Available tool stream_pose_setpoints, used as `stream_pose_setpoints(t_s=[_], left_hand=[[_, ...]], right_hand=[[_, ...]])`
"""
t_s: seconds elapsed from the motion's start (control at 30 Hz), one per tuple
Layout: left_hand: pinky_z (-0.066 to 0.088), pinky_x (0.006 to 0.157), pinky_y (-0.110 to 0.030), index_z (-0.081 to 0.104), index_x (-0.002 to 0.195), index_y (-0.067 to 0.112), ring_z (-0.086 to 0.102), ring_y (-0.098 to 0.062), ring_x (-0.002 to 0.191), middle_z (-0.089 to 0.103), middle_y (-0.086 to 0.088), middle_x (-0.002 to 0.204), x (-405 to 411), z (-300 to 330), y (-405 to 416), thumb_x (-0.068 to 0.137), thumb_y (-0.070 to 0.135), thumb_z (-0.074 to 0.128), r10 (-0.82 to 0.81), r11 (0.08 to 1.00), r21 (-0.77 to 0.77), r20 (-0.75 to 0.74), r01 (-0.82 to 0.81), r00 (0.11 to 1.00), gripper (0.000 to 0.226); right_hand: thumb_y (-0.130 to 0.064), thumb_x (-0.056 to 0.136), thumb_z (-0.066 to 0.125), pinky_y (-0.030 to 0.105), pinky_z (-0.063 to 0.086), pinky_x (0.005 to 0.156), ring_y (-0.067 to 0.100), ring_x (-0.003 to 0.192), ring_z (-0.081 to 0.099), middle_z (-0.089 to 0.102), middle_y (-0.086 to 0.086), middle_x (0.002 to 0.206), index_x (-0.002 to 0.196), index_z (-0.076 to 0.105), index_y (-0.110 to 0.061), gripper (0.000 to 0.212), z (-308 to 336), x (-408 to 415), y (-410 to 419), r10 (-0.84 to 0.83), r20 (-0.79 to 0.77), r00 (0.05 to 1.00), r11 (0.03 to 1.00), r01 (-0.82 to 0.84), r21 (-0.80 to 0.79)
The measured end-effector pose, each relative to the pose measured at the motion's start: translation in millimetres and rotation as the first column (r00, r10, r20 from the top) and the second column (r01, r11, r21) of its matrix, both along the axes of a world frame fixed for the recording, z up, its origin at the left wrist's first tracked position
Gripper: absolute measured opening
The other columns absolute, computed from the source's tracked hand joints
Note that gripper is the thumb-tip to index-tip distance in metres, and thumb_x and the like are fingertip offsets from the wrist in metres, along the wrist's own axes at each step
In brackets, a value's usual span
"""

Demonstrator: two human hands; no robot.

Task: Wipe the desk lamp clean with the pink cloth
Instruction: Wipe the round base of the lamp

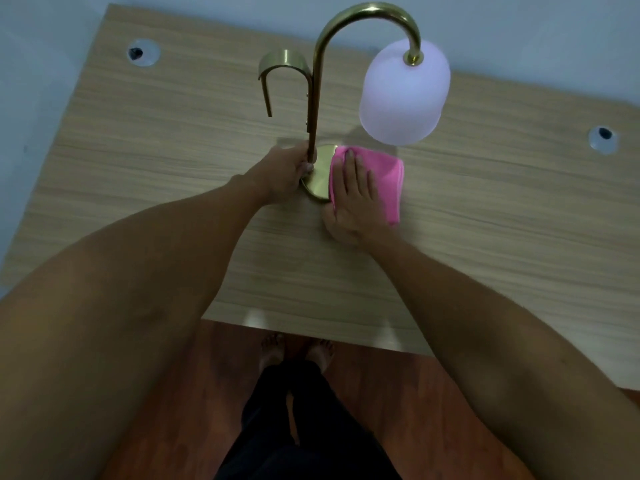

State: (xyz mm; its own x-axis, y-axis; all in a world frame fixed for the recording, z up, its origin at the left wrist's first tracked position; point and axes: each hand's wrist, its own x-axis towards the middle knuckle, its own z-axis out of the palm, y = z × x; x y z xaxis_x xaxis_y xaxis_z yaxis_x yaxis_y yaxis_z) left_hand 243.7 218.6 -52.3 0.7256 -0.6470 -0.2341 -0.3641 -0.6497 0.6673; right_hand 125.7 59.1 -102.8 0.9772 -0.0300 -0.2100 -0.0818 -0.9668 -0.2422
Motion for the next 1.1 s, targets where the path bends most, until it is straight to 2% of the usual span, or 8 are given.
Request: stream_pose_setpoints(t_s=[0.13,0.23,0.37,0.53,0.67,0.87,1.0,1.1], left_hand=[[0.051,0.084,-0.031,0.058,0.116,0.014,0.064,-0.021,0.095,0.067,-0.009,0.104,0.5,1.3,0.3,0.105,0.019,0.047,-0.021,1.0,-0.001,0.002,0.021,1.0,0.016],[0.051,0.081,-0.03,0.058,0.114,0.013,0.062,-0.02,0.092,0.065,-0.007,0.101,3.6,4.6,0.5,0.105,0.018,0.046,-0.05,0.998,0.026,0.019,0.05,0.999,0.016],[0.043,0.075,-0.02,0.059,0.115,0.011,0.064,-0.024,0.097,0.067,-0.011,0.105,6.4,6.3,0.9,0.105,0.018,0.048,-0.068,0.997,0.043,0.016,0.068,0.998,0.017],[0.044,0.085,-0.029,0.06,0.118,0.013,0.064,-0.024,0.103,0.068,-0.012,0.11,4.7,6.3,1.5,0.104,0.018,0.051,-0.037,0.999,0.035,-0.014,0.037,0.999,0.017],[0.048,0.088,-0.033,0.059,0.119,0.017,0.064,-0.024,0.103,0.068,-0.012,0.111,3.1,7.2,0.7,0.105,0.02,0.049,-0.019,0.999,0.038,-0.026,0.02,0.999,0.017],[0.05,0.087,-0.036,0.057,0.122,0.017,0.065,-0.024,0.099,0.069,-0.01,0.107,0.9,7.3,1.8,0.105,0.022,0.048,-0.015,0.998,0.067,-0.029,0.017,0.999,0.02],[0.044,0.085,-0.032,0.057,0.123,0.018,0.063,-0.022,0.1,0.068,-0.008,0.108,2.2,6.1,1.2,0.106,0.022,0.048,-0.007,0.997,0.071,-0.042,0.01,0.999,0.02],[0.042,0.081,-0.031,0.056,0.123,0.018,0.063,-0.022,0.094,0.065,-0.006,0.102,0.1,5.3,-0.2,0.106,0.022,0.047,0.003,0.998,0.059,-0.035,-0.001,0.999,0.02]], right_hand=[[-0.04,0.101,0.046,0.054,-0.002,0.129,0.042,0.161,0.003,0.002,0.028,0.172,0.164,0.003,0.001,0.087,-14.8,-24.7,32.6,0.157,0.05,0.986,0.987,-0.154,-0.052],[-0.04,0.099,0.054,0.055,0.002,0.131,0.04,0.161,0.007,0.009,0.025,0.172,0.165,0.013,-0.002,0.087,-15.7,-12.9,42.6,0.241,0.062,0.968,0.967,-0.235,-0.096],[-0.036,0.098,0.047,0.055,0.01,0.13,0.036,0.16,0.017,0.018,0.023,0.172,0.165,0.018,-0.003,0.079,-17.4,-22.2,19.0,0.27,0.069,0.96,0.962,-0.265,-0.073],[-0.041,0.094,0.025,0.06,0.007,0.13,0.032,0.162,0.007,0.008,0.016,0.175,0.167,0.01,-0.009,0.081,-4.6,-26.0,-21.2,0.174,0.028,0.984,0.985,-0.174,-0.016],[-0.038,0.095,0.025,0.052,-0.003,0.132,0.03,0.163,-0.005,-0.004,0.017,0.175,0.166,0.0,-0.004,0.083,4.0,-6.8,-4.2,-0.015,-0.003,1.0,0.998,0.015,0.065],[-0.047,0.095,0.018,0.057,0.003,0.131,0.032,0.163,-0.002,-0.002,0.018,0.175,0.167,0.001,-0.005,0.085,-8.0,-28.2,18.4,0.11,-0.011,0.994,0.993,-0.11,0.034],[-0.042,0.097,0.019,0.051,-0.006,0.131,0.027,0.163,-0.008,-0.008,0.014,0.175,0.166,-0.004,-0.008,0.081,9.4,-1.6,1.7,-0.04,0.007,0.999,0.997,0.039,0.068],[-0.046,0.095,0.011,0.051,-0.008,0.13,0.029,0.162,-0.012,-0.01,0.013,0.175,0.167,-0.006,-0.013,0.081,17.0,30.0,-1.6,-0.017,0.003,1.0,0.995,0.017,0.103]])
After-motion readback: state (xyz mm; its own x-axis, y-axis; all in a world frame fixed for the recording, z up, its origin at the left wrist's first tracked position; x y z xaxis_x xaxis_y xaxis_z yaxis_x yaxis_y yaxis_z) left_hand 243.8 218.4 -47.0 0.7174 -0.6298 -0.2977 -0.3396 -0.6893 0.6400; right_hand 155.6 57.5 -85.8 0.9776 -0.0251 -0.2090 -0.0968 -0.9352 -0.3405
